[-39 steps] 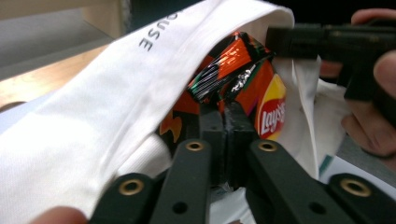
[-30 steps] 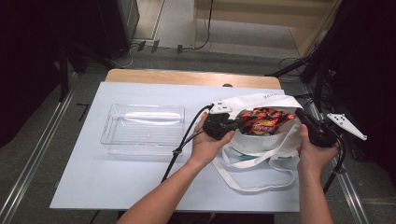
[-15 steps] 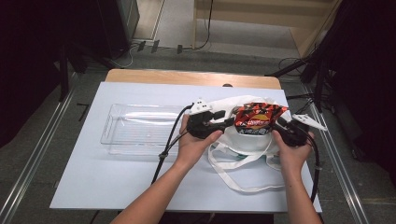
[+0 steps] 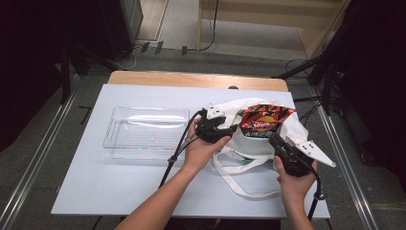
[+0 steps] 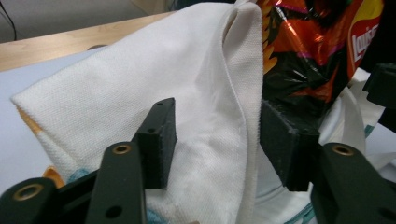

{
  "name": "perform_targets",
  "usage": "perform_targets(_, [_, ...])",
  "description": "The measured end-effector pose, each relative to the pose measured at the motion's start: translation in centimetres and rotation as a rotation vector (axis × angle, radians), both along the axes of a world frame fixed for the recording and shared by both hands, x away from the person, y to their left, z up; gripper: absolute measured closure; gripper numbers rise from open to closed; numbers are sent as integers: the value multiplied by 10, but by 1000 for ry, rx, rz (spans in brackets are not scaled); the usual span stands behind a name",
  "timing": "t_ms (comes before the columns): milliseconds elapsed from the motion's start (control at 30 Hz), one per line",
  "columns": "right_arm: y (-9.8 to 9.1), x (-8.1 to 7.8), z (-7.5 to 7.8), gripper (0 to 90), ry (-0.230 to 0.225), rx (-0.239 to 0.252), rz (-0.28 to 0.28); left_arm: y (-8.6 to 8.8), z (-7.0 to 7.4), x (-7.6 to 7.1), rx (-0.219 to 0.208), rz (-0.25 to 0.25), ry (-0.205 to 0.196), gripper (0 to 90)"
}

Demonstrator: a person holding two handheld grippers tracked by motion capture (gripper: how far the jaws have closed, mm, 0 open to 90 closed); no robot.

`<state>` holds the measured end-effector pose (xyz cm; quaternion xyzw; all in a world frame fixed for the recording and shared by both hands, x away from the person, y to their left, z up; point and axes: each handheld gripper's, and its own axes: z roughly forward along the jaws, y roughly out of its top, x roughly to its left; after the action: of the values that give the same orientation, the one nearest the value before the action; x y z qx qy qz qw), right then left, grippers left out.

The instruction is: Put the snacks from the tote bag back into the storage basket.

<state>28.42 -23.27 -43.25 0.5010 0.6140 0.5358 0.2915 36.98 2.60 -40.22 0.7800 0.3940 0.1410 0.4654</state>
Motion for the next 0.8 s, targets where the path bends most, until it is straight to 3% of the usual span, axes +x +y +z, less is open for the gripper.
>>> perform_targets(67, [11, 6, 0, 891, -13, -1, 9, -1, -2, 5, 27, 8, 20, 630])
perform_targets(133, [22, 13, -2, 900, 8, -29, 24, -2, -3, 8, 38, 9, 33, 729])
perform_targets(267, [31, 21, -16, 900, 80, -54, 36, -4, -8, 23, 57, 41, 94, 802])
perform_targets(500, [36, 28, -41, 900, 290, -114, 92, -6, -15, 33, 72, 114, 135, 834])
perform_targets(567, [38, 29, -46, 900, 328, -132, 94, -7, -17, 32, 52, 145, 146, 837])
perform_targets(633, [37, 30, -51, 900, 345, -151, 96, -10, -21, 29, 60, 168, 130, 839])
perform_targets(700, [35, 30, -51, 900, 352, -126, 101, -14, -26, 27, 71, 196, 114, 840])
perform_targets(733, [33, 28, -49, 900, 335, -109, 105, -14, -26, 27, 71, 196, 114, 841])
perform_targets(800, [27, 20, -43, 853, 257, -77, 103, -14, -31, 27, 50, 205, 119, 840])
